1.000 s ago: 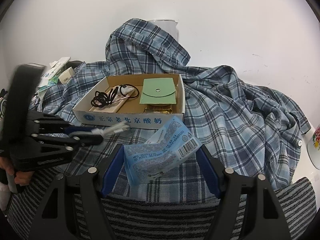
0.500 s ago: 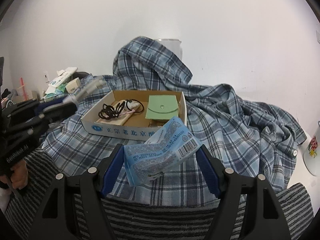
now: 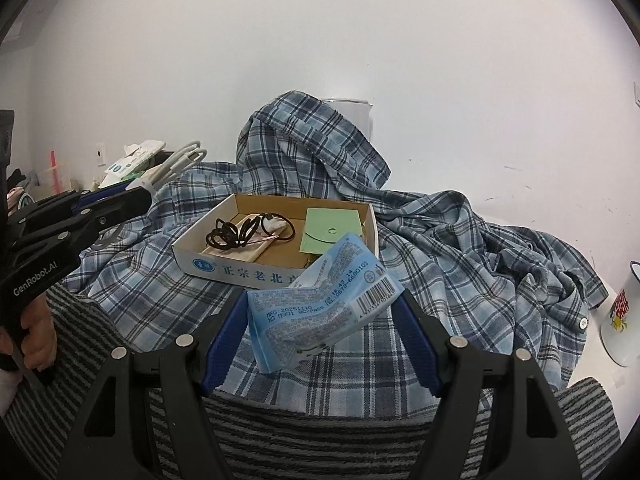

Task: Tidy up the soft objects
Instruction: 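Carry the white cable and blue packet over the box with both tools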

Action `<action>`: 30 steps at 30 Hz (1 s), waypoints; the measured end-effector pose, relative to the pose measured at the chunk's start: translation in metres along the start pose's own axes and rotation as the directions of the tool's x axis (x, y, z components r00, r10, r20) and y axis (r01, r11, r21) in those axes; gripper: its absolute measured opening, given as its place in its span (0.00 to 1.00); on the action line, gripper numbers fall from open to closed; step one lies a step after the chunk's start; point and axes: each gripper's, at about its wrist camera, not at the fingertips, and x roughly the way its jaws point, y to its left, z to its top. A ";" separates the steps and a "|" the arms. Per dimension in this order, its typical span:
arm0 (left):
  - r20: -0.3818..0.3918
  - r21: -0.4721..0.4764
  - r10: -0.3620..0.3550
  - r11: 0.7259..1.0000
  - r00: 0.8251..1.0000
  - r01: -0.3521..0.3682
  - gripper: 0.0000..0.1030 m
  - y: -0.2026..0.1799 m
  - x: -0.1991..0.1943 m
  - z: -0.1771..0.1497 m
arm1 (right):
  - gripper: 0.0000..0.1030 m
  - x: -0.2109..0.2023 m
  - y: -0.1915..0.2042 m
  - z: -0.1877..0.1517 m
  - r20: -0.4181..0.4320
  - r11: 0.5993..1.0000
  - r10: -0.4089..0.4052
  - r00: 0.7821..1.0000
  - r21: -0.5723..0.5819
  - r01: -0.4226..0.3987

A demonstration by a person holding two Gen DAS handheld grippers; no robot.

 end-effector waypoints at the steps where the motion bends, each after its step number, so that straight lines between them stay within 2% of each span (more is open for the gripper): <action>1: -0.001 -0.002 0.007 1.000 1.000 -0.007 0.18 0.001 -0.001 0.000 | 0.70 -0.001 0.000 0.000 0.003 1.000 0.002 1.000 0.001 -0.002; 3: -0.012 -0.017 0.039 0.999 0.999 -0.039 0.18 0.002 -0.002 0.003 | 0.70 -0.003 0.000 0.002 0.004 1.000 -0.002 1.000 0.002 0.002; 6: -0.025 -0.086 0.044 0.995 0.999 -0.046 0.18 0.010 -0.007 0.014 | 0.70 -0.006 0.002 0.017 0.004 1.000 0.022 1.000 -0.009 -0.022; 10: 0.017 -0.036 0.149 0.988 0.989 -0.149 0.18 0.003 -0.017 0.043 | 0.70 -0.013 0.004 0.057 0.071 0.999 0.001 0.997 -0.046 0.003; 13: 0.056 -0.075 0.164 0.984 0.985 -0.160 0.18 0.007 -0.018 0.066 | 0.70 -0.010 0.001 0.095 0.099 0.999 -0.015 0.995 -0.041 0.019; 15: 0.059 -0.104 0.195 0.977 0.979 -0.188 0.18 0.011 -0.011 0.083 | 0.70 -0.004 -0.003 0.122 0.108 0.999 -0.035 0.993 -0.034 0.039; 19: 0.031 -0.155 0.212 0.966 0.977 -0.205 0.18 0.022 0.012 0.110 | 0.70 0.009 -0.012 0.163 0.136 0.998 -0.066 0.988 0.004 0.066; 21: 0.019 -0.176 0.220 0.961 0.975 -0.213 0.18 0.030 0.026 0.119 | 0.70 0.017 -0.016 0.177 0.146 0.997 -0.071 0.987 0.025 0.068; 24: 0.035 -0.192 0.276 0.945 0.960 -0.265 0.18 0.043 0.039 0.128 | 0.70 0.037 -0.021 0.189 0.128 0.998 -0.052 0.990 0.046 0.047; 26: -0.011 -0.219 0.235 0.948 0.972 -0.232 0.18 0.055 0.055 0.132 | 0.70 0.055 -0.023 0.195 0.098 0.998 -0.032 0.995 0.053 0.027; 30: -0.104 -0.217 0.221 0.946 0.970 -0.239 0.18 0.068 0.085 0.128 | 0.70 0.083 -0.024 0.193 0.045 0.998 -0.011 0.999 0.059 0.008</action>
